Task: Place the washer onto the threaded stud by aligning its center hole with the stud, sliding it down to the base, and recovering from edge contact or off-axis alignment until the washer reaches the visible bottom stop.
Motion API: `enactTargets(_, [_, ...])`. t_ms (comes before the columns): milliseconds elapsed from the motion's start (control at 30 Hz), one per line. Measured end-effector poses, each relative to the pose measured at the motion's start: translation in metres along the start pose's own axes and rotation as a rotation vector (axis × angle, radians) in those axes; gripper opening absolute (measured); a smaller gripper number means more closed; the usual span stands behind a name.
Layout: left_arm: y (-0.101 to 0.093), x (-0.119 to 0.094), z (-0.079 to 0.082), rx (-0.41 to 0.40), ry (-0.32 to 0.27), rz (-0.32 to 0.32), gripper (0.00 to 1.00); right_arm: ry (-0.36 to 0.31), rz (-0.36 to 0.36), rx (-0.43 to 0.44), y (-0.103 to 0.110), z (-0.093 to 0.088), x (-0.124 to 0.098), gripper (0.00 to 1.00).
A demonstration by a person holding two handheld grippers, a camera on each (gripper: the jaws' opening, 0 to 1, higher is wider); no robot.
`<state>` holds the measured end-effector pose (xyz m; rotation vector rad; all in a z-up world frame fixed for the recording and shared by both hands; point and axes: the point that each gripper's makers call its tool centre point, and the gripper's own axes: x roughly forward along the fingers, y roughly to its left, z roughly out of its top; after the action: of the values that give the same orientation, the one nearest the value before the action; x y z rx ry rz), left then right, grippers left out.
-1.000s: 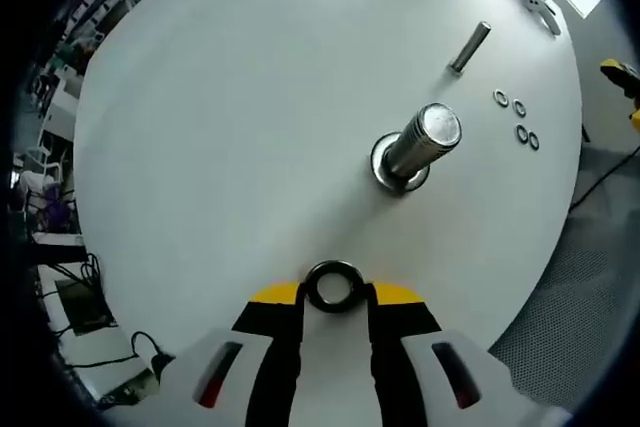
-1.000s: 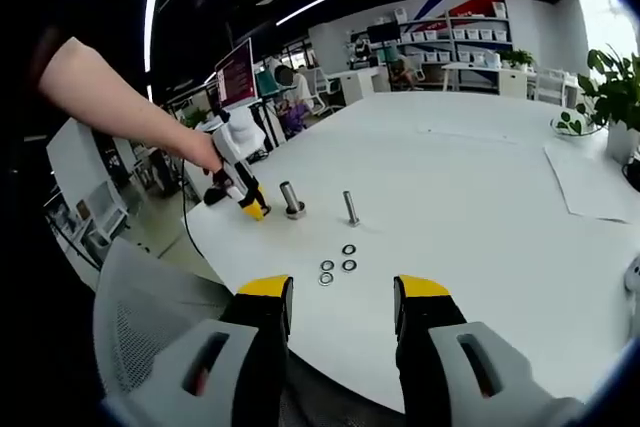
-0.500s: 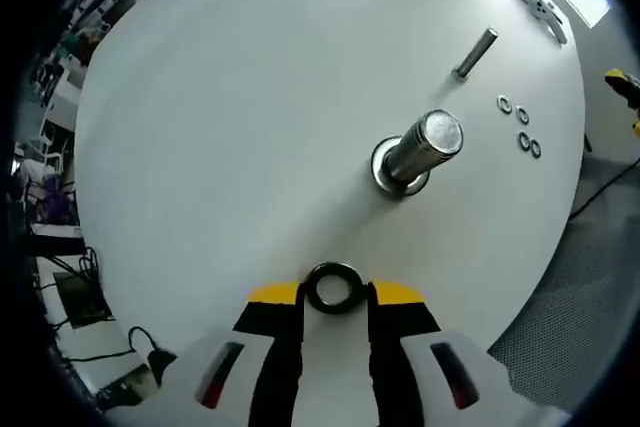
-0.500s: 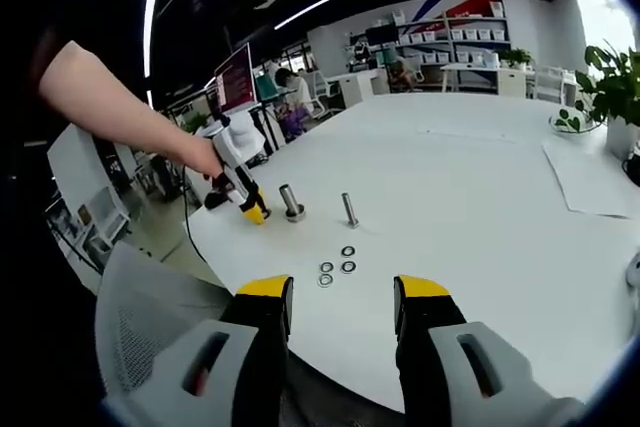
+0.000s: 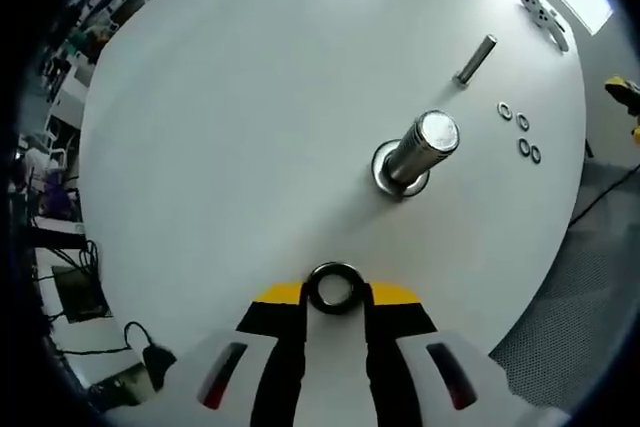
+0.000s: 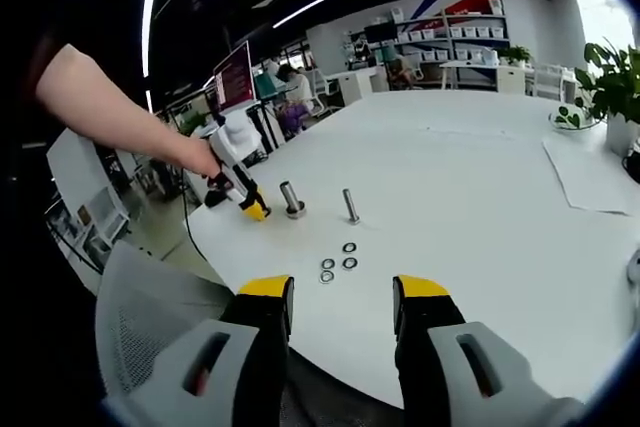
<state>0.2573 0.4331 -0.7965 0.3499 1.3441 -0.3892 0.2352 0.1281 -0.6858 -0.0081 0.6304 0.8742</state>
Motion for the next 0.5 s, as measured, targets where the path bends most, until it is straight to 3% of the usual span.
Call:
enactTargets(333, [-0.004, 0.000, 0.000, -0.025, -0.031, -0.015, 0.18, 0.006, 0.002, 0.001, 0.000, -0.003, 0.001, 0.42])
enactTargets(500, [-0.010, -0.007, 0.016, -0.031, -0.089, -0.030, 0.18, 0.005, 0.006, 0.002, 0.001, -0.003, 0.001, 0.42])
